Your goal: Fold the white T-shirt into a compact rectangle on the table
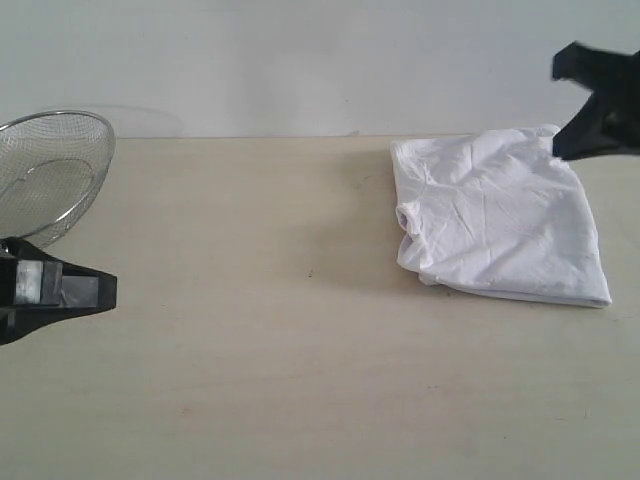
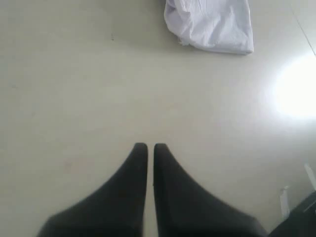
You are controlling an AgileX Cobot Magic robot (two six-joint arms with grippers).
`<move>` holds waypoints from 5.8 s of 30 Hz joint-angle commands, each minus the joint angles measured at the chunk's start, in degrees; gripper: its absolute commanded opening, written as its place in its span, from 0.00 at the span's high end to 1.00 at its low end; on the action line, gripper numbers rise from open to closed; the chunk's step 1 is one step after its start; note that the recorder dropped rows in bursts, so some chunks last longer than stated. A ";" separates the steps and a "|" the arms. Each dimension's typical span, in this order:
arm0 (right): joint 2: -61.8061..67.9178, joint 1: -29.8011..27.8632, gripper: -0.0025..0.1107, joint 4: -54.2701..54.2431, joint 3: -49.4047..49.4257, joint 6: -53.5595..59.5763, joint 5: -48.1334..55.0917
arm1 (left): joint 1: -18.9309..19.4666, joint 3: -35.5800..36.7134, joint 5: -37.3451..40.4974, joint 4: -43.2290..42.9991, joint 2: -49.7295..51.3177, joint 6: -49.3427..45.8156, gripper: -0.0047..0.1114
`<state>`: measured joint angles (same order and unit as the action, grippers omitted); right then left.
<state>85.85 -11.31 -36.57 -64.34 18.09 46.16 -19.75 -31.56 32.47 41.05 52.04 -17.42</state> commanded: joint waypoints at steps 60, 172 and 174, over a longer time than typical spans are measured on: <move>-11.13 27.22 0.98 -2.50 27.15 8.18 -16.31 | 22.17 20.70 -28.38 -0.96 -52.04 -14.93 0.92; -84.58 18.13 0.98 31.80 64.34 -22.93 -37.21 | 22.47 31.56 -16.16 -35.94 -52.04 20.47 0.92; -84.58 18.13 0.98 37.99 64.34 -29.08 -35.03 | 22.47 31.56 -16.16 -35.94 -52.04 20.47 0.92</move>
<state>1.62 6.99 -8.99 -0.26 -1.29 7.80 2.63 -0.20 16.32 4.41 0.17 2.52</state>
